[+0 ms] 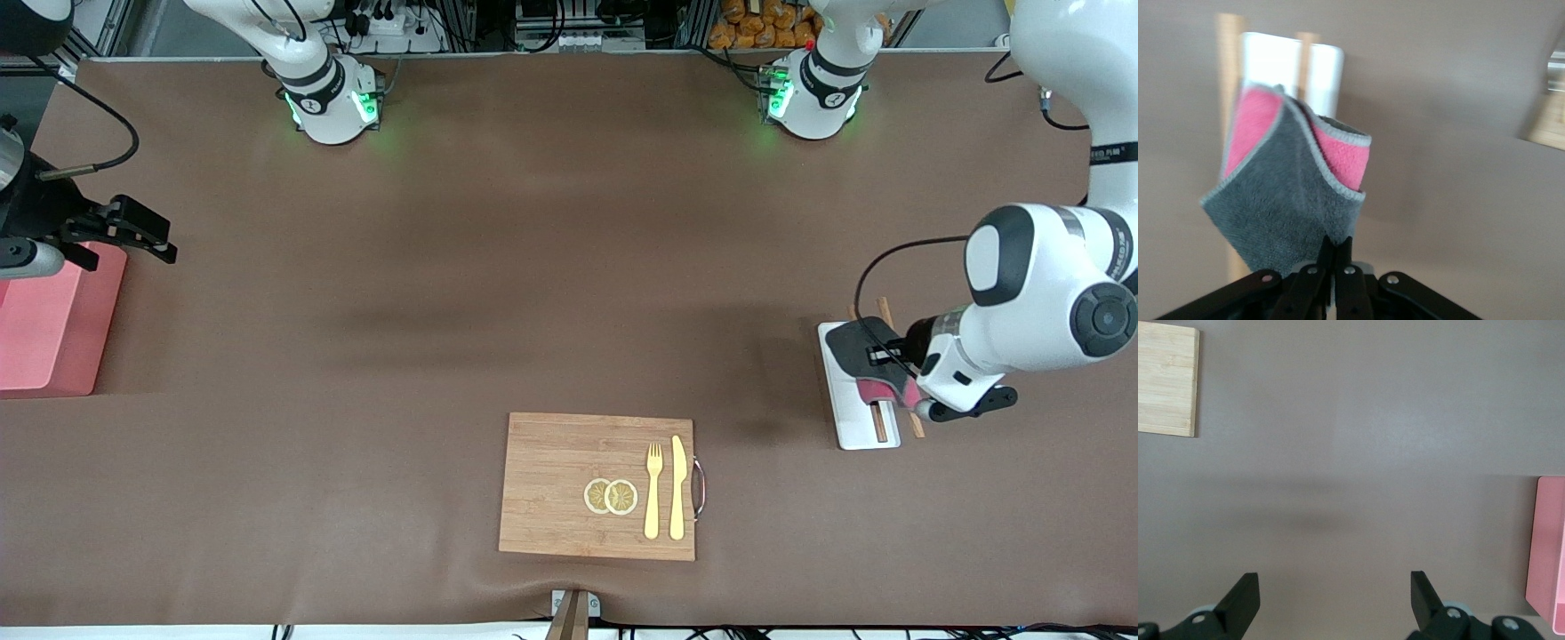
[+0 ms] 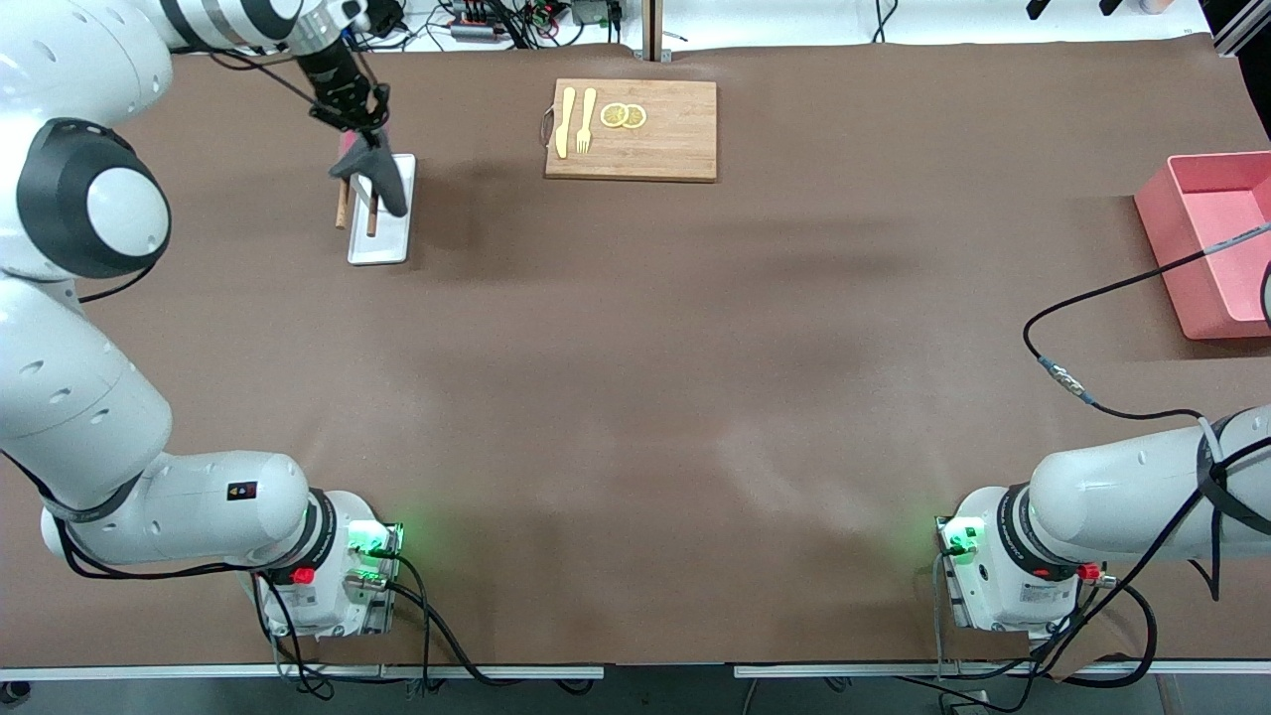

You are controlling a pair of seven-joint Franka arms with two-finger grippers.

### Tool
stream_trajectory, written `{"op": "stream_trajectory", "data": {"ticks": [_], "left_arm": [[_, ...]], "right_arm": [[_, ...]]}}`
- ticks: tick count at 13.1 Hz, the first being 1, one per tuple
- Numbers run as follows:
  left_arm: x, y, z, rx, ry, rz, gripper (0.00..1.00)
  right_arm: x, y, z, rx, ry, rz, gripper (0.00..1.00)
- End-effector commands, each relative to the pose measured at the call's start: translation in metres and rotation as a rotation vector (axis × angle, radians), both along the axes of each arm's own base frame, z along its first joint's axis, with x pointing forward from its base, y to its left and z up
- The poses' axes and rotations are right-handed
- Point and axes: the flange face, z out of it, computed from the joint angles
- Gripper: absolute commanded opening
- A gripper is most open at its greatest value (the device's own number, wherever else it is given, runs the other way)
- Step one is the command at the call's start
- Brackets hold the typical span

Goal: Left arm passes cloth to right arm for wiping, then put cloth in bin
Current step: 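Carry the cloth to mid-table while the right gripper reaches toward it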

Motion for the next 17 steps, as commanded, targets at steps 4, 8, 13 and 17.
{"op": "stream_trajectory", "data": {"ticks": [4,8,13,17], "left_arm": [[-0.011,-0.135,0.056,-0.214,0.007,0.057,0.00],[-0.026,-0.251,0.082,-0.298,0.042,0.186,0.00],[-0.057,-0.370,0.092,-0.477,0.020,0.406,0.00],[-0.070,-0.424,0.100,-0.626,-0.020,0.566,0.00]], "right_arm": [[-0.012,0.025,-0.007,0.013,0.104,-0.172,1.00],[-0.022,0.064,-0.015,0.162,0.272,-0.478,1.00],[-0.013,0.131,-0.048,0.250,0.509,-0.808,1.00],[0.026,0.153,-0.101,0.352,0.612,-0.987,1.00]]}}
